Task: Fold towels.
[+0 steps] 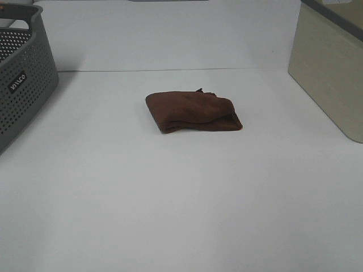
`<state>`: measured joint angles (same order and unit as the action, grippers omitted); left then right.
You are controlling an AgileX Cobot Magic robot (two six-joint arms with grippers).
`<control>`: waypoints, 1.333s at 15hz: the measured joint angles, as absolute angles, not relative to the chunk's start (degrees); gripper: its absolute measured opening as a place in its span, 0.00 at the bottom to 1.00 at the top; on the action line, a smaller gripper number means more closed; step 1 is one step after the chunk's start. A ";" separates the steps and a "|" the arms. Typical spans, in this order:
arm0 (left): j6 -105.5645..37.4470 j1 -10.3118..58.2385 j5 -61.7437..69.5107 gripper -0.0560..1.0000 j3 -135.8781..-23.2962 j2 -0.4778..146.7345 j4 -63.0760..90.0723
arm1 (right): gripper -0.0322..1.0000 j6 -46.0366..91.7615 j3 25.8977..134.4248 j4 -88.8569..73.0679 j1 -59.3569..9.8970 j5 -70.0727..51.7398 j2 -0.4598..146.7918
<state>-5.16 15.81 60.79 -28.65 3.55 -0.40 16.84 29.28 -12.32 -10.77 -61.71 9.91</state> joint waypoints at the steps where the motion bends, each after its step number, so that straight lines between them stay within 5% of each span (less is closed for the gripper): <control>1: -5.16 15.81 60.79 0.78 -28.65 3.55 -0.40 | 0.88 16.84 29.28 -12.32 -10.77 -61.71 9.91; 11: -5.16 -2.69 60.62 0.78 -28.65 0.92 -0.40 | 0.88 16.84 29.28 -12.66 0.97 -61.71 4.87; 20: -5.16 -3.72 60.62 0.78 -28.59 -0.29 -0.40 | 0.88 16.84 29.28 -13.41 0.92 -61.82 -0.29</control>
